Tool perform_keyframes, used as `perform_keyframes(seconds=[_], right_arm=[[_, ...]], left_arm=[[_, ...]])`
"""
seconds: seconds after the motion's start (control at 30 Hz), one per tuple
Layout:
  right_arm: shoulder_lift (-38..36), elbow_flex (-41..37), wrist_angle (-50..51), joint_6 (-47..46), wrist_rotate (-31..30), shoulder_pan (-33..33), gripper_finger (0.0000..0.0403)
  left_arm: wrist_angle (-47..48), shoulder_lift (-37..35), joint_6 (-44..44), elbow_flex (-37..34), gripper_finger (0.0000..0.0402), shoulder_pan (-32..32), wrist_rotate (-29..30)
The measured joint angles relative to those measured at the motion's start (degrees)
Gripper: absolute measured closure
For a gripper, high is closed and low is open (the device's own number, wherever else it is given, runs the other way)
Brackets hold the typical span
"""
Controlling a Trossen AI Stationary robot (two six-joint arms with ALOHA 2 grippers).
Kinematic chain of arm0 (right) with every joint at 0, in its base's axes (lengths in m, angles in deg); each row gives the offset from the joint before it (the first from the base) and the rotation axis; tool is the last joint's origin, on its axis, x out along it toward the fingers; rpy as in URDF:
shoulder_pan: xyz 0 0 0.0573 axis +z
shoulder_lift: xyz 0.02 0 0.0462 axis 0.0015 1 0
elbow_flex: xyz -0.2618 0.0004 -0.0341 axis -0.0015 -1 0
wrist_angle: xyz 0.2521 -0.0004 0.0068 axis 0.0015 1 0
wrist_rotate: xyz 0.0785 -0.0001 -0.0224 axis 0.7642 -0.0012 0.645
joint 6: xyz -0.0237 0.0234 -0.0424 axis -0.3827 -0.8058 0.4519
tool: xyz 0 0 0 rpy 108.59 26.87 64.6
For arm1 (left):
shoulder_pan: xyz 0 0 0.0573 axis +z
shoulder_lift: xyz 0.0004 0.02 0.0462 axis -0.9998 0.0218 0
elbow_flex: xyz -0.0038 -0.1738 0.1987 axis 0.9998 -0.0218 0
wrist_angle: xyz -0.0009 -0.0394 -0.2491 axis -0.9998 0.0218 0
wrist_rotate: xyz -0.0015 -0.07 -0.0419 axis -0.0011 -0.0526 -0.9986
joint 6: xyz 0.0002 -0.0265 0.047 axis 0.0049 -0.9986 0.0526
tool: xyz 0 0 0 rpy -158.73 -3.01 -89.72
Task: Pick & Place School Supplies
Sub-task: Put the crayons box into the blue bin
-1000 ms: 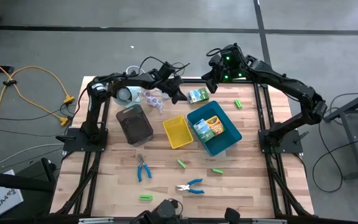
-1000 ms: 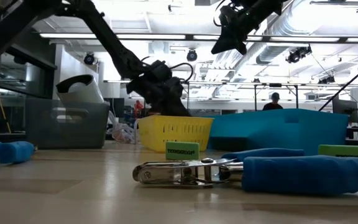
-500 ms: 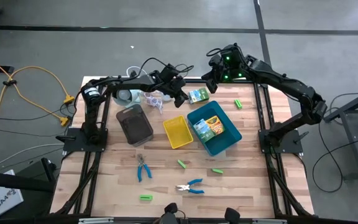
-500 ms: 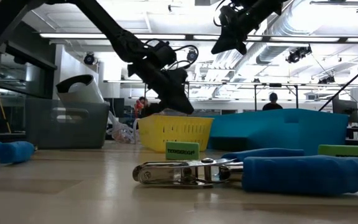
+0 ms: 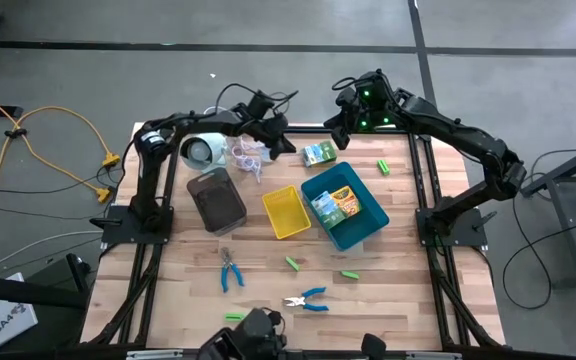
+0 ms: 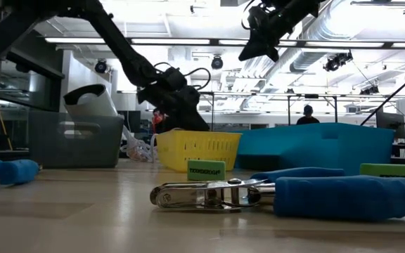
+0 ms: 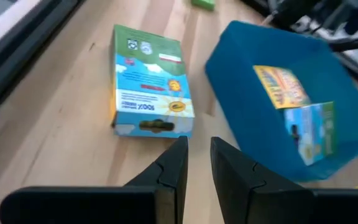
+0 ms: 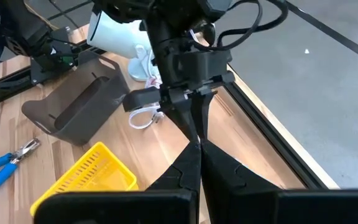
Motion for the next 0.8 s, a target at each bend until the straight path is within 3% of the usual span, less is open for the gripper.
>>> perform_keyframes(seconds=[0.2,0.33,0.6,0.8], right_arm=[[0.0,0.0,-0.1,0.0,0.0,0.0,0.0401],[0.0,0.0,-0.1,0.0,0.0,0.0,0.0401],[0.0,0.0,-0.1,0.0,0.0,0.0,0.0401],[0.0,0.0,-0.1,0.0,0.0,0.0,0.0401]], left_arm=[[-1.5,2.6,-1.4,0.0,0.0328,1.3,-3.5],[-3.3,3.5,-2.9,0.0,0.0304,0.7,-1.8],[-2.5,3.5,-6.8,1.6,0.0227,-1.9,12.3],[-2.2,3.5,-7.9,2.3,0.02,-3.1,17.5]])
